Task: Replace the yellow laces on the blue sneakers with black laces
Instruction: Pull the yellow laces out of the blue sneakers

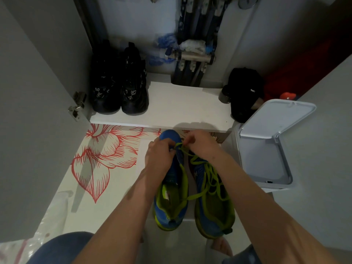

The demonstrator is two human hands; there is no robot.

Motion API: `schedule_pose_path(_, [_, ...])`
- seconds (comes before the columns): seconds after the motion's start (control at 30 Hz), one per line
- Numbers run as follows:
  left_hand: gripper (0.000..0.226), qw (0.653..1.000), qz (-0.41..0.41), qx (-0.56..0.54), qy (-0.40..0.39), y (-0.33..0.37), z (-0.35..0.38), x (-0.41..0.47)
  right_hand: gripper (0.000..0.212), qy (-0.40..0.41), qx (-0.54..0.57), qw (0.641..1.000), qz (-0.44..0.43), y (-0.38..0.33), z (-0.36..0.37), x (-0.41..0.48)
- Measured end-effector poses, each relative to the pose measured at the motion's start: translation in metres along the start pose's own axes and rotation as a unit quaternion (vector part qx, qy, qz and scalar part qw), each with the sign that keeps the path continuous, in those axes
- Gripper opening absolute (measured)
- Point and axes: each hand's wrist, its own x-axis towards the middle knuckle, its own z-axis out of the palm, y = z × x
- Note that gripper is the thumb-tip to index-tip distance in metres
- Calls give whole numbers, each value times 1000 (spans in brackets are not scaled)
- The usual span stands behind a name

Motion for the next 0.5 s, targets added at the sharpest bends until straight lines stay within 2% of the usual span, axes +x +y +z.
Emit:
schedule_pose_path(0.13, [15, 995, -50, -79, 27, 4, 0, 2, 21, 1, -133, 990, -38, 5, 19, -1])
schedule_pose_path(0.3, [29, 987, -117, -94, 52, 6, -4, 1, 21, 49, -186, 981, -37, 10, 34, -1])
schedule_pose_path(0.4, [30, 990, -104, -92, 12, 7, 0, 3, 24, 68, -197, 977, -45, 13, 38, 0])
schedule_pose_path(0.5, [47, 995, -80, -45, -41, 10, 2, 2, 26, 84, -203, 974, -55, 15, 38, 1])
